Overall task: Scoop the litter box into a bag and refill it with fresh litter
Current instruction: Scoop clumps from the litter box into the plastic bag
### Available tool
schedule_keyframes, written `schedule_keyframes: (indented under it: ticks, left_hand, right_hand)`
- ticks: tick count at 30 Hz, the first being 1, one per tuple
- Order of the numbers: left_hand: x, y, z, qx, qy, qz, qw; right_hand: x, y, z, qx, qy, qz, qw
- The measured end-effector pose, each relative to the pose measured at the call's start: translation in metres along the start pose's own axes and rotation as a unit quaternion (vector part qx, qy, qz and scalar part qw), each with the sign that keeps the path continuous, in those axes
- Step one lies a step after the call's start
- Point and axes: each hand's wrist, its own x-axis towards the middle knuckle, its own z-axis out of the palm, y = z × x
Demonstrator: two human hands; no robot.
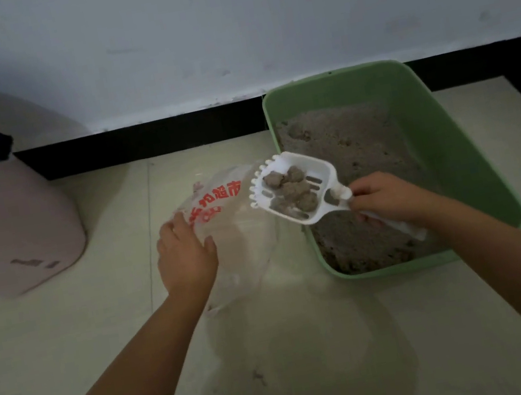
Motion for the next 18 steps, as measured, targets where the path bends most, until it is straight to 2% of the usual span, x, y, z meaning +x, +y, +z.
schedule_keyframes:
  ticks: [3,5,8,12,15,18]
  left_hand:
    - [0.007,-0.005,-0.004,-0.064,-0.027,-0.067,0.995]
    - [0.012,-0.008,-0.003,-0.088,-0.027,-0.05,0.994]
    - [0.014,-0.008,-0.003,-0.124,-0.044,-0.022,0.991]
    - [0.017,-0.011,-0.001,-0.21,-0.07,-0.056,0.973]
    - [0.018,-0.014,-0.004,-0.217,-0.082,-0.057,0.971]
    - [0.017,-0.02,-0.005,-0.209,-0.087,-0.045,0.973]
  right_hand:
    - [0.013,-0.031,0.029,-0.141,-0.039,0.003,0.989]
    - [0.023,-0.048,0.05,-0.233,-0.051,0.013,0.971]
    - [0.029,-0.068,0.078,-0.309,-0.053,0.004,0.95]
    - [0.028,-0.084,0.105,-0.431,-0.015,-0.045,0.901]
    - [0.027,-0.087,0.107,-0.468,-0.023,-0.049,0.882]
    - [0.025,-0.085,0.097,-0.484,0.008,-0.074,0.872]
